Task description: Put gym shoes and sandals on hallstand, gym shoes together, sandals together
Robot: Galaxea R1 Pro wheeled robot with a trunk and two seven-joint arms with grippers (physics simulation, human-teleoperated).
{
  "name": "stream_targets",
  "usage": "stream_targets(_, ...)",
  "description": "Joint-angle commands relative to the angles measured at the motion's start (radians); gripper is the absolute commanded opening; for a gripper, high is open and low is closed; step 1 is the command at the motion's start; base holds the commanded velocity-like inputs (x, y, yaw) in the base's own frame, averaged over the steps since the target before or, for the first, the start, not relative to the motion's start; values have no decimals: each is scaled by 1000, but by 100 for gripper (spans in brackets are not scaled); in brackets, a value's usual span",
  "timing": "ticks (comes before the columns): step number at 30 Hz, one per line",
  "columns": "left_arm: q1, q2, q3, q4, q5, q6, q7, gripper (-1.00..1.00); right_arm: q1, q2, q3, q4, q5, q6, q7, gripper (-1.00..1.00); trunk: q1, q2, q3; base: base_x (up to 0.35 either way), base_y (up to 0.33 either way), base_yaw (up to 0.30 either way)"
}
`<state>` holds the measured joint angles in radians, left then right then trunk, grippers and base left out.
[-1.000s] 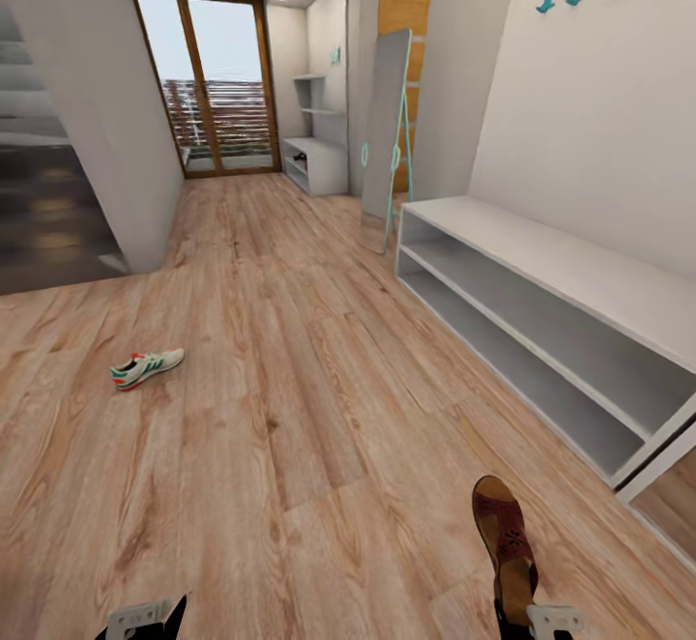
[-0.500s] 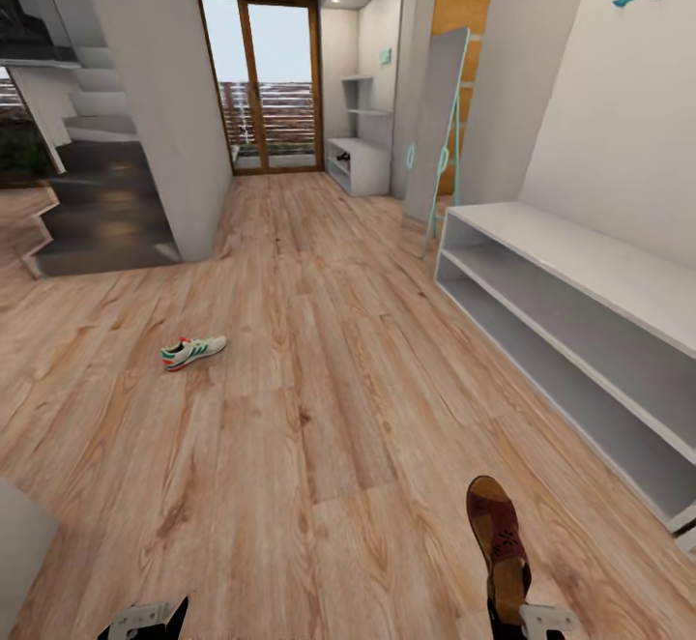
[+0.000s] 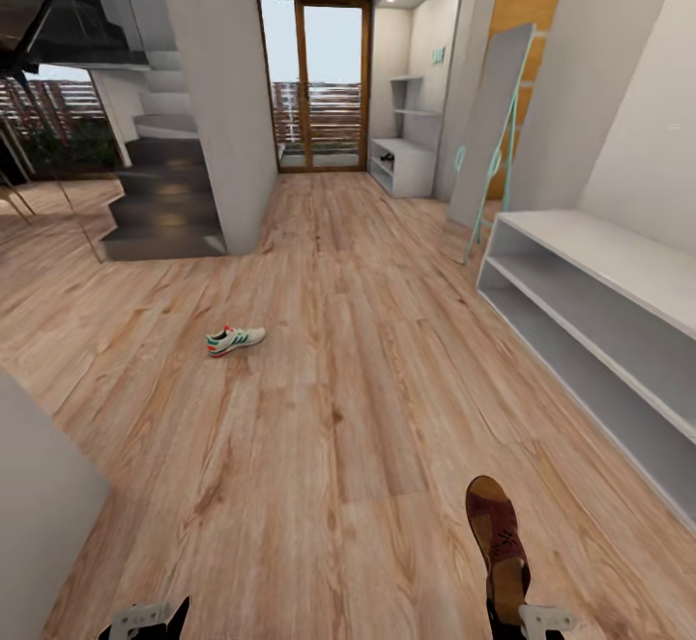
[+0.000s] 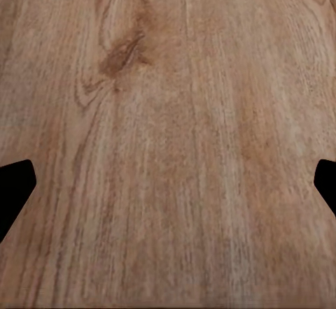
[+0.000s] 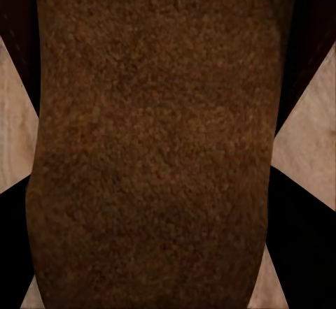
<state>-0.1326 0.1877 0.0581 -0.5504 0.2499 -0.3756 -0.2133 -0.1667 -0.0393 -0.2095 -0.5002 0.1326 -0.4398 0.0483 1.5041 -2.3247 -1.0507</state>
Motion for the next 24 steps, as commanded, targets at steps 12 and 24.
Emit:
stream_targets(12,-1,-17,3,1,9,0,-12,100,0,1,-8,0,10,-4,5,-100,0,0,-1,295,0,280)
stream_targets(24,-1,-17,3,1,9,0,-11,100,0,-4,-8,-6,12,-4,8,-100,0,0,-1,337,0,147)
